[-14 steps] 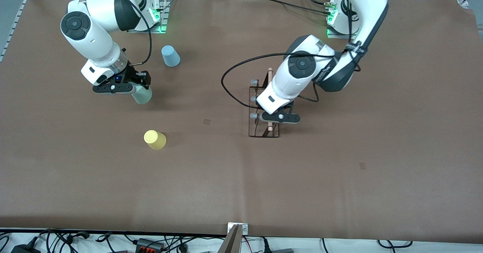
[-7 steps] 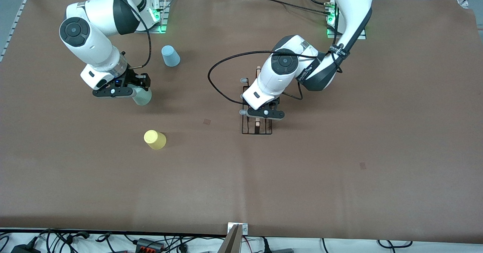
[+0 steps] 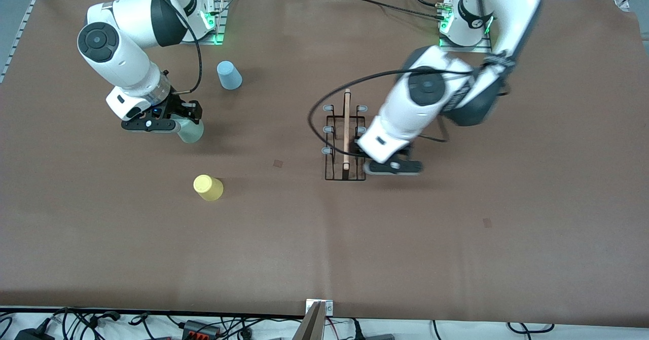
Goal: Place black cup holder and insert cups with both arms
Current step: 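Slide the holder to mid-table with the left gripper while the right gripper lifts the cup, then carry the mint cup over the holder while the left gripper withdraws, then lower the mint cup onto a holder peg and open the right gripper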
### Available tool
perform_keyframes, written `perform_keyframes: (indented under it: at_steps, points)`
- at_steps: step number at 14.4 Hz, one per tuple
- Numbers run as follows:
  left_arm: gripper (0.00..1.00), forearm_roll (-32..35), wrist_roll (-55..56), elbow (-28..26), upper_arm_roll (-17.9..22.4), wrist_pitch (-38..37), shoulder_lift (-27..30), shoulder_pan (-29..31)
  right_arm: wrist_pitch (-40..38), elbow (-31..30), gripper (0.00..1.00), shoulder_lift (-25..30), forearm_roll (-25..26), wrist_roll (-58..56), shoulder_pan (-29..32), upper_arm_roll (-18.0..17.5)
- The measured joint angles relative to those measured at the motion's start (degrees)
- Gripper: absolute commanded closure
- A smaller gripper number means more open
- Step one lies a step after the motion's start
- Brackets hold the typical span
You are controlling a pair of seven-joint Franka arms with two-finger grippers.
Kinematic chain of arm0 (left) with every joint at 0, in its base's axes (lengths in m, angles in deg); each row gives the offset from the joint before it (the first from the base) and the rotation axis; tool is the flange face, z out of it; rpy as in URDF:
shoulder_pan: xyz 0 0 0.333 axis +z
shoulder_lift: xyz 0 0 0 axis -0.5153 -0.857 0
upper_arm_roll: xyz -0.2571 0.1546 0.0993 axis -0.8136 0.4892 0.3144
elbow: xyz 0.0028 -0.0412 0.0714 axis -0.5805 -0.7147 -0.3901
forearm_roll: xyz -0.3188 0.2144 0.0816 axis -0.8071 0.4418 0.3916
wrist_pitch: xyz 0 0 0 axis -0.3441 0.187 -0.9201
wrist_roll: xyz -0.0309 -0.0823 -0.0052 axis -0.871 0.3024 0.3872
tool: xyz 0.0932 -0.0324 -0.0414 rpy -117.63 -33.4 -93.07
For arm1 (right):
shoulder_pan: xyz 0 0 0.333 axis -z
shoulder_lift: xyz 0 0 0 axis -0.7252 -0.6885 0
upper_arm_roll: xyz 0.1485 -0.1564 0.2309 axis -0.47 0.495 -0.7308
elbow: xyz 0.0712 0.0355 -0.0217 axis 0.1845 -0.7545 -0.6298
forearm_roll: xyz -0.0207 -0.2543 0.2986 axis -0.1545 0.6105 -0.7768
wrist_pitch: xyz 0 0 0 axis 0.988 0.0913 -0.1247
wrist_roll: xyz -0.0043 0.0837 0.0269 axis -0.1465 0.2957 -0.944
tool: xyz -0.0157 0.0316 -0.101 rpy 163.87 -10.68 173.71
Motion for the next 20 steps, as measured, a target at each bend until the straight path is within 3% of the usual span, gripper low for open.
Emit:
perform_keyframes:
  at_steps: [4, 7, 12, 17, 20]
  points:
    - [0.0, 6.9, -10.0, 1.9, 0.0, -8.9, 4.4, 7.7, -0.2, 3.1, 0.85, 0.5, -2.5, 18.9, -2.9, -10.2]
    - [0.0, 7.4, -17.5, 2.0, 0.1, -11.6, 6.2, 13.4, -0.1, 6.9, 0.85, -0.7, -2.8, 34.5, -7.8, -14.9]
    - [0.0, 7.4, -34.1, 3.0, 0.1, -20.6, 11.6, 20.7, 5.5, 13.9, 0.85, -10.3, 0.9, 53.5, -14.7, -16.2]
    - [0.0, 5.2, -46.2, 2.7, 0.3, -24.9, 16.9, 25.5, 11.8, 15.7, 0.85, -18.1, 4.3, 61.1, -18.4, -16.2]
    - [0.0, -2.2, -48.1, -1.0, 6.0, -26.2, 20.3, 24.0, 11.8, 17.7, 0.85, -19.9, 4.9, 63.0, -20.0, -16.2]
